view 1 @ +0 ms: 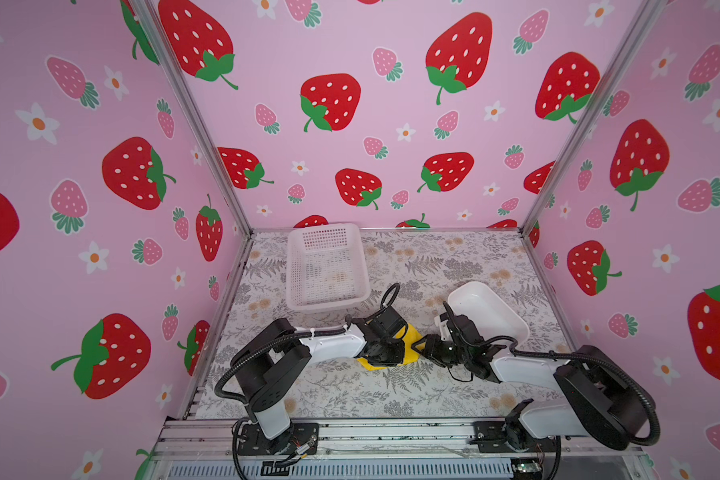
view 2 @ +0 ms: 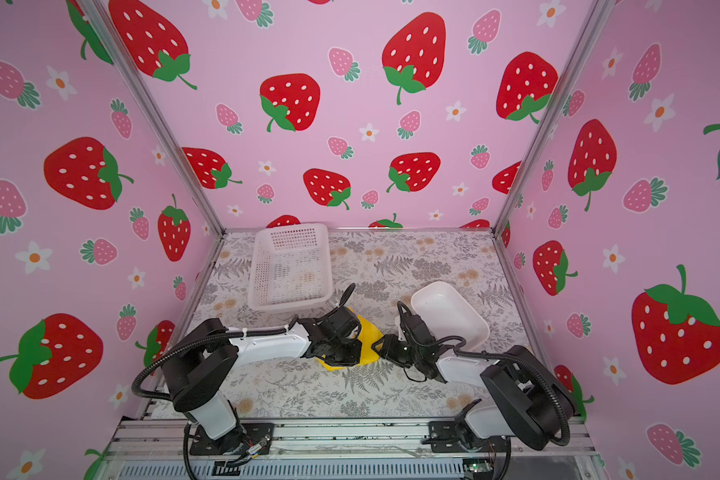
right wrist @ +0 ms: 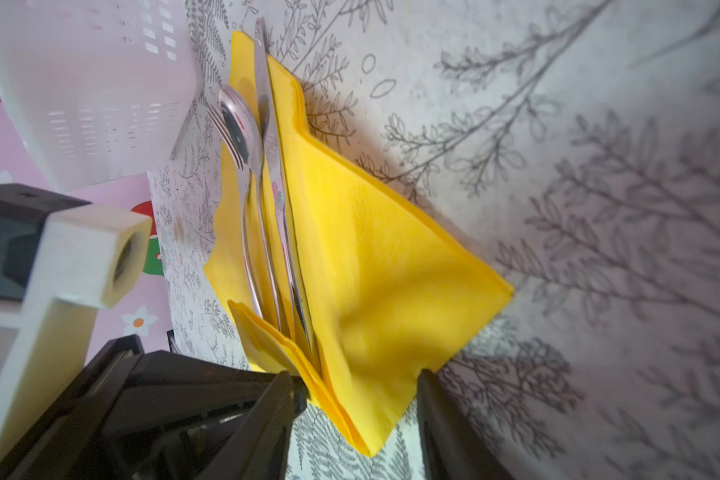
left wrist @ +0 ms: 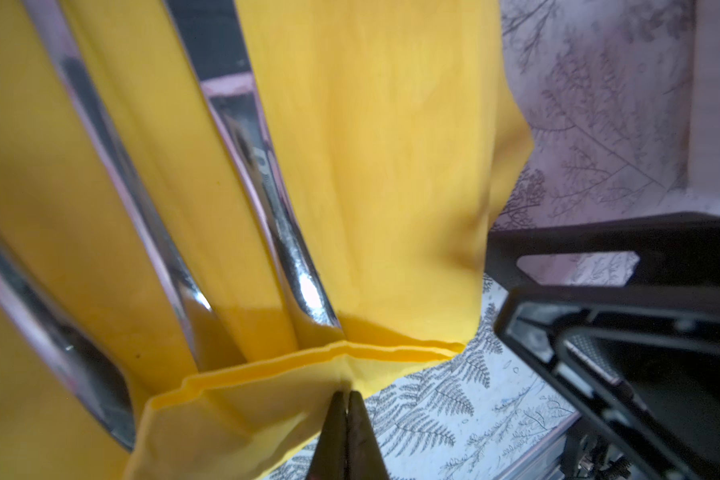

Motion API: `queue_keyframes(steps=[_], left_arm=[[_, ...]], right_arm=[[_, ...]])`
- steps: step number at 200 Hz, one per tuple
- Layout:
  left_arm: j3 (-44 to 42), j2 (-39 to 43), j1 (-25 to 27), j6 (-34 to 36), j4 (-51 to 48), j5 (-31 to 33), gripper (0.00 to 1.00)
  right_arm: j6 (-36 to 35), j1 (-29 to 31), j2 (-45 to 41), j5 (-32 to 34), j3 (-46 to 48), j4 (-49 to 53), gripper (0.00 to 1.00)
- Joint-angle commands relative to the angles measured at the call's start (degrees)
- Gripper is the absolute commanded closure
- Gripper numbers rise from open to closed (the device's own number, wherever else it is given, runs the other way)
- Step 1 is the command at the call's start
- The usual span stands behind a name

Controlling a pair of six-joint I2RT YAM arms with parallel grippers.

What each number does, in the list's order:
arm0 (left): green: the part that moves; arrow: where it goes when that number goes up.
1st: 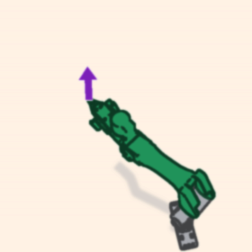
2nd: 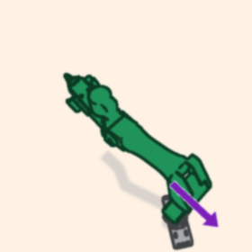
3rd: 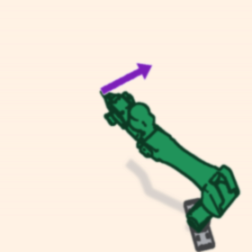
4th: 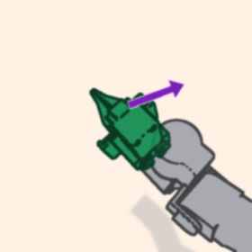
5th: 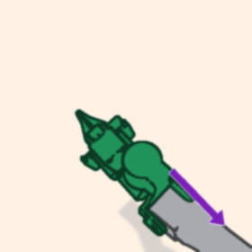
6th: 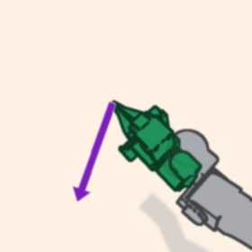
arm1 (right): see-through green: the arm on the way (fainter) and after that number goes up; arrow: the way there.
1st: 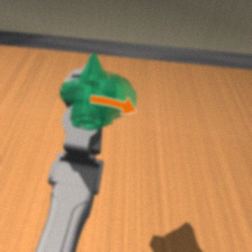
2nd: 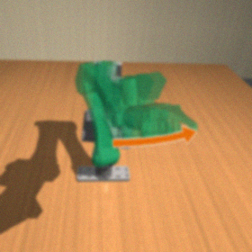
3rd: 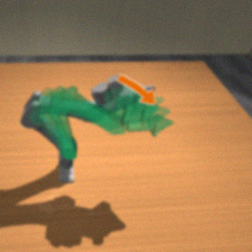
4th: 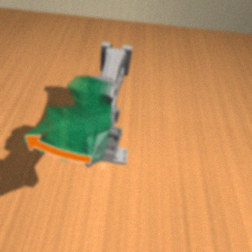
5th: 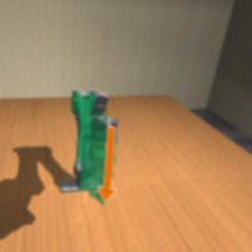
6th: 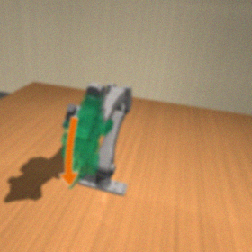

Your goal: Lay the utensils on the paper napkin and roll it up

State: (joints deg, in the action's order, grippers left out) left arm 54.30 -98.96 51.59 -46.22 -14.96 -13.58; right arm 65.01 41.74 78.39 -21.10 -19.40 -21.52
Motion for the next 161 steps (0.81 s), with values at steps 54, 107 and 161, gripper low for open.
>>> queue_keyframes(steps=[54,107,161], left_arm=[[1.35,-1.06,-0.15,-0.07,-0.16,-0.04,0.93],[1.42,-1.06,-0.16,-0.1,-0.21,-0.02,0.93],[1.56,-1.37,-0.18,-0.06,0.1,-0.31,0.93]], right_arm=[[11.95,2.54,3.49,-3.35,4.55,-11.37,0.45],[12.58,0.32,4.69,0.43,5.32,-18.69,0.45],[14.81,-2.54,11.12,-6.56,5.1,-35.7,0.46]])
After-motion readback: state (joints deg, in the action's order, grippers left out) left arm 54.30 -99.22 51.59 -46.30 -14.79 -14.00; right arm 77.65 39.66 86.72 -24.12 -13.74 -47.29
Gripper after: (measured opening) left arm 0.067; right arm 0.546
